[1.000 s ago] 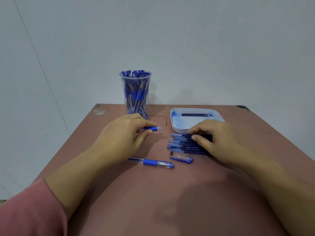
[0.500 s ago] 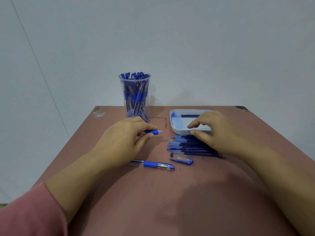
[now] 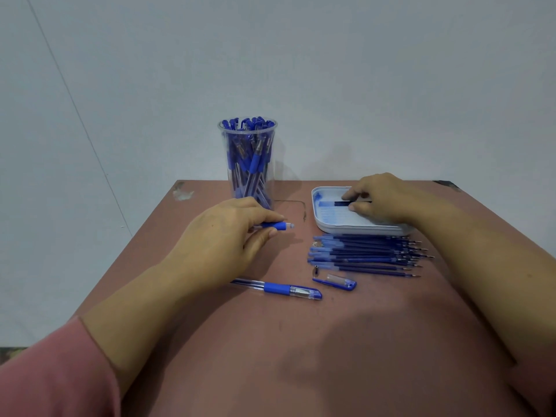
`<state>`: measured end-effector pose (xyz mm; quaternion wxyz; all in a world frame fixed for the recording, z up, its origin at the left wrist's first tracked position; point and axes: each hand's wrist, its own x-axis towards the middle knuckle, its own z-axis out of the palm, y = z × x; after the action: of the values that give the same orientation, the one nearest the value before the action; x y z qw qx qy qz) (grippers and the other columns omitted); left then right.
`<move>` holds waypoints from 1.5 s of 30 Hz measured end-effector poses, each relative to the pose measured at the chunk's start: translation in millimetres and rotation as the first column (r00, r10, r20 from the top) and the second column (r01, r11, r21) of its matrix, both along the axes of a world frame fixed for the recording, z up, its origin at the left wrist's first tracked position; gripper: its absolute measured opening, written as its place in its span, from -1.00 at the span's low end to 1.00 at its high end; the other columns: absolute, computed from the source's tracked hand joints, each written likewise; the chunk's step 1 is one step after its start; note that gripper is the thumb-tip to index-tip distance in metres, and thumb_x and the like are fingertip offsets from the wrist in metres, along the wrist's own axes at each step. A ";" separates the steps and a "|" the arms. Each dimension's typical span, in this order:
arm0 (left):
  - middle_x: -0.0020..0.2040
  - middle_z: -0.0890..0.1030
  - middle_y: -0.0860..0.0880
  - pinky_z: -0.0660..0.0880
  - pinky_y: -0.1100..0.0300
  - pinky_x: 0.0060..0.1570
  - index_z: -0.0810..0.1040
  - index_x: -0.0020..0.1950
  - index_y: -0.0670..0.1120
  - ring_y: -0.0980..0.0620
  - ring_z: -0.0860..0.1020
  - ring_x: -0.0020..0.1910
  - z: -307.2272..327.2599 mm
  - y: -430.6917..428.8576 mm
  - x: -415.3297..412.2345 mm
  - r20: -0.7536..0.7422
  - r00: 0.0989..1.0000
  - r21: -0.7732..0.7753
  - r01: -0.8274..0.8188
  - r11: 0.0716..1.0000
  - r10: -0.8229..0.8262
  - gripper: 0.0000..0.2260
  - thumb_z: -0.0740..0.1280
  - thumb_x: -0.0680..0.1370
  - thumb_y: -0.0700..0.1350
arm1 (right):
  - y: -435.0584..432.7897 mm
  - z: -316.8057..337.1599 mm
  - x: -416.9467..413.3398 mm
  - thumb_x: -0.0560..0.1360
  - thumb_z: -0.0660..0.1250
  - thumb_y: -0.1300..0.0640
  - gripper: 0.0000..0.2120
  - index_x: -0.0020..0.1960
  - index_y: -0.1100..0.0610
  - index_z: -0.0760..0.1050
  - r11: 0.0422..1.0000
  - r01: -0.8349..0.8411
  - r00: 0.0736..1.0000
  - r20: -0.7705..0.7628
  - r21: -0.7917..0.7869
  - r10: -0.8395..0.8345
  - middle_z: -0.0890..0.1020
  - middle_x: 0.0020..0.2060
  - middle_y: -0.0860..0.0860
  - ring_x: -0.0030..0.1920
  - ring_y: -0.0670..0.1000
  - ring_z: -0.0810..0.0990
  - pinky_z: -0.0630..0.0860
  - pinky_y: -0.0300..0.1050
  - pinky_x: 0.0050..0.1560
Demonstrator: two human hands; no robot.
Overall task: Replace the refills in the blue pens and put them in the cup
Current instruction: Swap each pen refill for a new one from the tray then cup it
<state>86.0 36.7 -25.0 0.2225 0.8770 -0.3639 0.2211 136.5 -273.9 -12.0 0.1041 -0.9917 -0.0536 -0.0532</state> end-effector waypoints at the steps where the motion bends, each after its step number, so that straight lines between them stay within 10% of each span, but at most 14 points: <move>1: -0.06 0.58 0.18 0.54 0.09 -0.07 0.63 0.20 0.09 0.16 0.53 -0.09 -0.1 0.1 0.1 -0.002 1.000 0.002 0.001 1.000 -0.001 -0.79 0.32 0.58 0.00 | -0.4 -0.9 0.9 0.53 0.34 0.06 -0.76 0.18 -0.03 0.59 1.000 0.001 1.000 0.014 -0.005 -0.001 0.60 0.14 -0.05 0.10 -0.03 0.52 0.41 -0.15 0.17; 10: -0.06 0.58 0.18 0.54 0.09 -0.09 0.63 0.19 0.10 0.18 0.52 -0.12 1.0 -0.9 -2.1 -0.005 1.000 -0.003 -0.005 1.000 0.005 -0.79 0.34 0.57 -0.01 | -0.2 -1.6 2.0 0.51 0.35 0.09 -0.93 -0.10 -0.08 0.52 0.998 -0.022 1.000 -0.013 0.054 0.023 0.58 -0.08 -0.08 -0.06 -0.03 0.53 0.41 -0.16 -0.05; 26: -0.09 0.58 0.18 0.56 0.08 -0.12 0.64 0.18 0.09 0.18 0.54 -0.14 1.4 0.0 -0.9 -0.025 1.000 -0.024 -0.003 1.000 0.002 -0.71 0.24 0.55 0.09 | 32.4 31.9 -55.3 0.53 0.34 0.07 -0.81 0.00 -0.25 0.52 0.947 -0.269 0.952 0.201 0.178 0.233 0.58 -0.13 -0.14 -0.07 -0.17 0.54 0.47 -0.22 0.01; 34: -0.06 0.60 0.19 0.53 0.17 -0.08 0.64 0.19 0.07 0.19 0.56 -0.10 2.2 -3.7 -4.8 -0.003 0.999 -0.102 0.040 0.994 -0.041 -0.74 0.29 0.56 0.05 | 44.6 44.3 -127.1 0.51 0.37 0.15 -0.82 0.00 -0.13 0.59 0.923 -0.300 0.940 0.242 0.243 0.242 0.59 -0.16 -0.17 -0.04 -0.29 0.48 0.30 -0.59 -0.13; 45: -0.07 0.60 0.19 0.38 0.46 -0.07 0.63 0.20 0.06 0.20 0.55 -0.10 3.4 -8.6 -13.1 -0.035 0.995 -0.146 0.091 0.985 -0.097 -0.79 0.35 0.58 -0.02 | 45.0 9.5 -117.2 0.49 0.40 0.17 -0.75 0.01 -0.19 0.56 0.889 -0.366 0.909 0.309 0.275 0.278 0.59 -0.18 -0.16 -0.08 -0.15 0.57 0.44 -0.39 -0.05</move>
<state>72.9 28.0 -21.6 0.3030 0.8449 -0.3834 0.2177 19.3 -228.9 -2.5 0.2663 -0.9217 -0.2224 -0.1733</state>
